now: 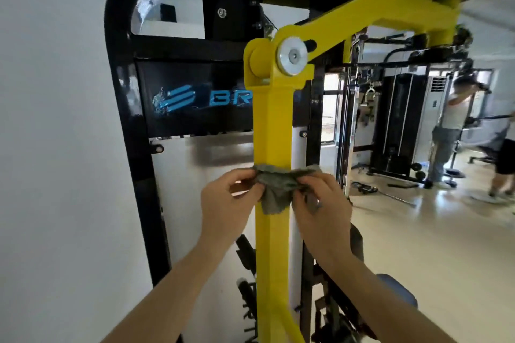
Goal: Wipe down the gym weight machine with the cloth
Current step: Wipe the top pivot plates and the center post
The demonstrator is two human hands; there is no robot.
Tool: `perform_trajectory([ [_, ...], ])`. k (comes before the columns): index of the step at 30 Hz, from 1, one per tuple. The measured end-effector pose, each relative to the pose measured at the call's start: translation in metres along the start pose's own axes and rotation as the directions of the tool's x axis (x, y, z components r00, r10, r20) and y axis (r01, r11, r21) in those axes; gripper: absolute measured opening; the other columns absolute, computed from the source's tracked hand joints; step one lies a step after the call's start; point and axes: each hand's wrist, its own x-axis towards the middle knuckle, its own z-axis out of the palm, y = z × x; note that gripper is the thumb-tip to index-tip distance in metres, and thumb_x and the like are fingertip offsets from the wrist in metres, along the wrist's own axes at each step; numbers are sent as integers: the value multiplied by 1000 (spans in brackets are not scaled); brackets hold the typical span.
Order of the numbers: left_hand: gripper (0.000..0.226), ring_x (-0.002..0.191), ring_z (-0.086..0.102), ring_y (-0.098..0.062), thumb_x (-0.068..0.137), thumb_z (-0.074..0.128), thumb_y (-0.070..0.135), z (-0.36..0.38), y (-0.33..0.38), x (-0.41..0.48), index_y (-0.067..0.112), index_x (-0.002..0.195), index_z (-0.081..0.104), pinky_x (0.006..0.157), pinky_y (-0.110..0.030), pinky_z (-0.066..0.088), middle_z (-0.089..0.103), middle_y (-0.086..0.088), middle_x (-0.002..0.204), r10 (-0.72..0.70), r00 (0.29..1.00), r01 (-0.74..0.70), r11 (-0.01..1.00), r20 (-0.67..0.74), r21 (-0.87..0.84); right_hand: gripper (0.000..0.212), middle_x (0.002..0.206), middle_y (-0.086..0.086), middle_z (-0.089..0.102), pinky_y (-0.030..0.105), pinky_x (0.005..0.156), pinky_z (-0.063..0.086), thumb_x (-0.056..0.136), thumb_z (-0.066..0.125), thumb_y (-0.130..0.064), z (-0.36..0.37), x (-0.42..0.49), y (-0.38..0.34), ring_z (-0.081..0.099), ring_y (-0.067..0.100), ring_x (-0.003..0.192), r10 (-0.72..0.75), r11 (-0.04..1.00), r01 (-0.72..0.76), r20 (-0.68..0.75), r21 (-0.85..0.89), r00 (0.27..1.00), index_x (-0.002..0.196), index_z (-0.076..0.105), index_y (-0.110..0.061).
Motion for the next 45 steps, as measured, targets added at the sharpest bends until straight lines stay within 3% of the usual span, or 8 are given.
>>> perform_trajectory([
  [3,24,93,70,-3,90,73,8,15,11,-9,26,106,72,79,-13,55,74,15,99,-66,993,65,998,-96,-10,30,110,-7,68,14,88,52,89,74,-8,-1,7,1,64,6,102,116,963,-168,235,213,965,116,66,-16],
  [6,24,100,68,-4,92,71,11,26,30,-5,23,112,71,84,-15,55,73,11,105,-118,978,117,993,-172,-15,29,107,-7,69,17,87,54,91,67,-1,1,29,-6,63,3,102,180,894,-260,238,364,954,113,66,-20],
  [12,22,97,72,-11,95,68,18,35,83,22,20,117,74,88,-31,59,76,7,102,-113,959,98,993,-260,-69,22,96,-11,70,19,87,55,88,68,-2,-2,91,-30,65,0,90,158,881,-170,65,442,985,103,73,-18],
  [20,18,87,70,3,91,74,18,31,166,58,26,106,78,81,-13,55,75,17,91,194,867,-136,978,-459,157,20,114,5,68,10,91,45,88,65,2,-33,157,-62,60,9,99,-134,934,203,-238,293,962,105,74,-2],
  [26,25,92,71,-13,97,64,34,22,185,116,19,113,77,89,-44,58,75,7,94,231,956,-132,892,-183,433,20,106,12,71,43,92,51,89,58,-10,-40,240,-31,60,33,104,-408,911,410,44,-53,912,96,76,-4],
  [30,29,91,71,-16,95,63,47,24,191,151,25,108,79,88,-46,57,76,2,95,78,996,-84,867,32,492,25,110,-1,73,39,98,28,91,54,-24,-48,281,-7,59,32,116,-547,771,579,188,-267,816,101,76,-18],
  [37,29,82,65,-13,96,61,47,39,213,210,24,90,77,66,-26,44,68,2,83,-104,937,-186,659,333,729,33,129,-20,58,39,98,15,104,42,-43,-72,337,2,32,15,125,-403,768,577,490,-277,773,131,59,-42],
  [45,32,85,68,-14,91,67,50,60,219,236,21,103,74,79,-31,56,72,-1,91,-150,884,-275,602,444,750,63,129,-11,54,38,97,24,82,77,-29,-98,364,7,37,14,125,-449,784,595,499,-178,741,139,52,-38],
])
